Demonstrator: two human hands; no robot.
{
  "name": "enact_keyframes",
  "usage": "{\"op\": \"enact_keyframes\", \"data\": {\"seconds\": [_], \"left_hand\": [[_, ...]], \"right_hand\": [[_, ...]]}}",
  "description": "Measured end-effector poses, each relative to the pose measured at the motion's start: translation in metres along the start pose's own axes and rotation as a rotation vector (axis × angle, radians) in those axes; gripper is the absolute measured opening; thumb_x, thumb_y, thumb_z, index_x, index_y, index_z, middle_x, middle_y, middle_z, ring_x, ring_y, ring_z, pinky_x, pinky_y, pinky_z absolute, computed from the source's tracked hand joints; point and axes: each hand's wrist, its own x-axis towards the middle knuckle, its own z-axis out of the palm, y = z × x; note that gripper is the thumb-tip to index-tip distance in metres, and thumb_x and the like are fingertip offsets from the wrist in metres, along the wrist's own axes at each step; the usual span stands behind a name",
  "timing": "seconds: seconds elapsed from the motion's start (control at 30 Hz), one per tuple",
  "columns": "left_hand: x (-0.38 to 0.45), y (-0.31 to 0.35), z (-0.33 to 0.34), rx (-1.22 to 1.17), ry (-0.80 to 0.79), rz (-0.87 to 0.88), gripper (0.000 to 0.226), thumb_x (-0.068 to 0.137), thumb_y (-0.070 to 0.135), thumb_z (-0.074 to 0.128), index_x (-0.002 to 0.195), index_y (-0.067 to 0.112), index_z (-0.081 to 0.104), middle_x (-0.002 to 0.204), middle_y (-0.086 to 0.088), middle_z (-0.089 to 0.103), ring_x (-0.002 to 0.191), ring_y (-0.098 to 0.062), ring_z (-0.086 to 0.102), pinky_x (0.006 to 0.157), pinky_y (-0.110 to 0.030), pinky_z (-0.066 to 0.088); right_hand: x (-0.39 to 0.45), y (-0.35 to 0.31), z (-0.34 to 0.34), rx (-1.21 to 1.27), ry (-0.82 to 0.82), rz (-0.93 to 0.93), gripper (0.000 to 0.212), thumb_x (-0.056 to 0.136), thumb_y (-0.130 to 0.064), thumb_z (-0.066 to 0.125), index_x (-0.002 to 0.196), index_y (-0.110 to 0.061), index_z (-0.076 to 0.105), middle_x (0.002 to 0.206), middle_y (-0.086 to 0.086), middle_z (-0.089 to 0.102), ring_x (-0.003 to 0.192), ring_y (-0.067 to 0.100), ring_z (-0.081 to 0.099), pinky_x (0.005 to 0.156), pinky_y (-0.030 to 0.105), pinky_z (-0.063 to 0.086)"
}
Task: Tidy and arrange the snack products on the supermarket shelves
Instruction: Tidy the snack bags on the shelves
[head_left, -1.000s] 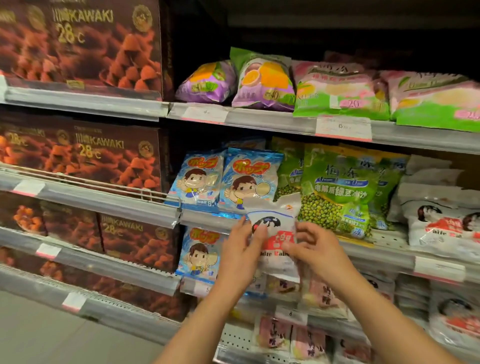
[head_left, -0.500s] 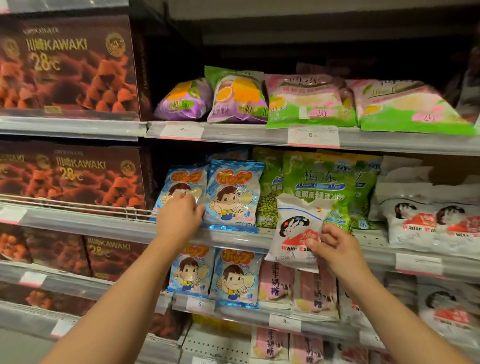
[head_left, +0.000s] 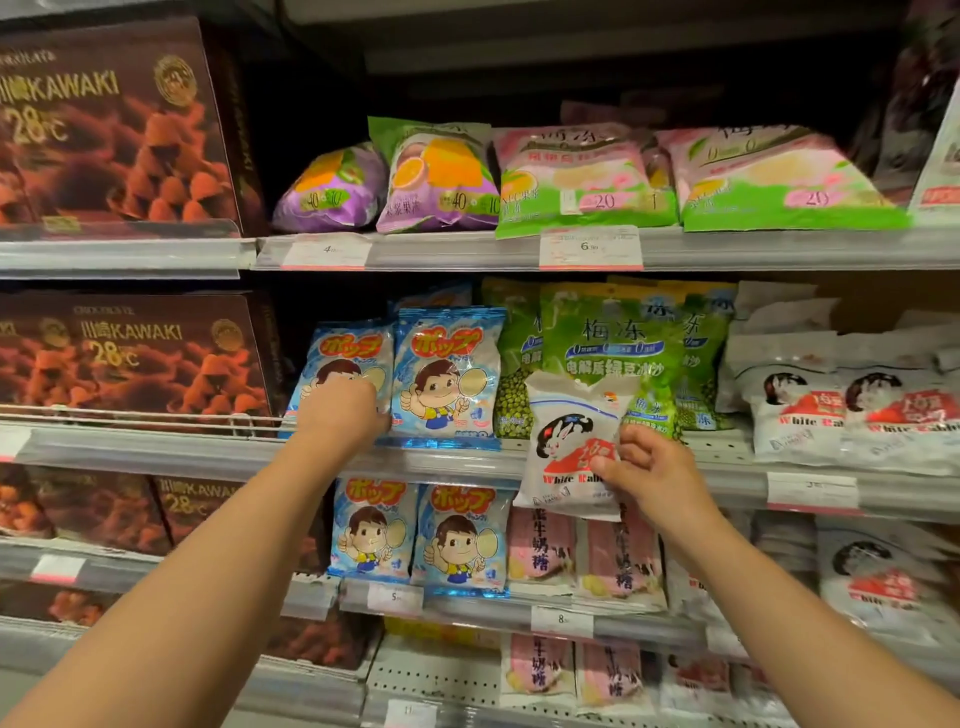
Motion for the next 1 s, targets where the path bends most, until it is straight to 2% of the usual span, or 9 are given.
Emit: {"op": "enact_keyframes", "data": {"seconds": [0.1,0.3,0.5,0.57,0.63,0.7,0.77,0.87,1.0], "left_hand": [[0.005,0.008,-0.014,0.152,-0.066,0.081,0.027,0.092,0.035,0.061,0.108,0.013,0.062,0.083,-0.003,0.054,0.076,-0.024,0.055,0.065,-0.035,0.048],[0.006,0.021,-0.026,0.260,-0.130,0.126,0.019,0.093,0.028,0.060,0.107,0.015,0.064,0.074,0.002,0.051,0.075,-0.022,0.056,0.064,-0.034,0.046],[-0.011,0.022,-0.027,0.164,-0.104,0.114,0.027,0.096,0.024,0.050,0.115,0.014,0.067,0.107,-0.008,0.069,0.088,-0.027,0.062,0.067,-0.032,0.045],[-0.020,0.029,-0.035,0.163,-0.018,0.096,0.027,0.099,0.029,0.049,0.110,0.011,0.067,0.105,-0.011,0.069,0.081,-0.028,0.059,0.065,-0.033,0.047],[-0.032,0.044,-0.039,0.035,0.216,0.124,0.023,0.095,0.029,0.056,0.099,0.008,0.065,0.094,-0.017,0.067,0.075,-0.036,0.060,0.061,-0.037,0.047],[-0.046,0.073,-0.035,-0.157,0.439,0.282,0.017,0.091,0.024,0.063,0.092,0.007,0.063,0.089,-0.018,0.064,0.075,-0.040,0.061,0.058,-0.040,0.043],[-0.068,0.111,-0.025,-0.253,0.498,0.529,0.021,0.090,0.027,0.060,0.101,0.009,0.065,0.100,-0.016,0.065,0.088,-0.040,0.062,0.067,-0.045,0.047],[-0.109,0.167,0.003,-0.251,0.437,0.802,0.050,0.086,0.039,0.050,0.128,0.014,0.061,0.139,-0.012,0.057,0.127,-0.037,0.053,0.099,-0.053,0.043],[-0.140,0.214,0.051,-0.180,0.254,0.813,0.074,0.090,0.049,0.053,0.154,0.015,0.037,0.168,-0.010,0.018,0.154,-0.034,0.017,0.118,-0.061,0.026]], "right_hand": [[0.000,-0.003,0.000,0.005,-0.003,0.011,0.019,0.086,-0.003,0.076,0.101,-0.010,0.067,0.095,-0.002,0.079,0.093,0.016,0.075,0.087,0.036,0.059],[0.001,-0.001,-0.001,0.007,0.004,0.017,0.022,0.083,-0.008,0.081,0.101,-0.013,0.069,0.101,0.001,0.078,0.098,0.017,0.074,0.091,0.038,0.059],[-0.011,-0.004,-0.004,0.030,-0.018,0.019,0.023,0.085,-0.001,0.077,0.105,-0.008,0.068,0.101,0.004,0.078,0.094,0.017,0.075,0.082,0.028,0.059],[-0.022,0.005,-0.012,0.037,0.008,0.030,0.021,0.085,0.001,0.075,0.105,-0.005,0.068,0.100,0.004,0.078,0.093,0.017,0.075,0.078,0.024,0.058],[-0.037,0.019,-0.026,0.031,0.046,0.046,0.021,0.085,0.003,0.075,0.103,-0.004,0.069,0.098,0.004,0.078,0.092,0.015,0.075,0.078,0.023,0.057],[-0.053,0.033,-0.045,0.002,0.070,0.067,0.022,0.084,0.002,0.076,0.104,-0.006,0.070,0.097,0.003,0.078,0.091,0.013,0.074,0.078,0.023,0.056],[-0.067,0.047,-0.070,-0.020,0.093,0.103,0.021,0.086,0.001,0.075,0.104,-0.008,0.070,0.100,0.005,0.078,0.095,0.017,0.074,0.083,0.028,0.059],[-0.086,0.067,-0.111,-0.030,0.172,0.160,0.021,0.085,-0.002,0.078,0.102,-0.011,0.069,0.103,0.005,0.077,0.102,0.022,0.073,0.089,0.034,0.059],[-0.108,0.088,-0.163,-0.089,0.263,0.223,0.021,0.086,-0.005,0.077,0.105,-0.008,0.068,0.104,0.008,0.076,0.102,0.024,0.072,0.084,0.031,0.059]]}}
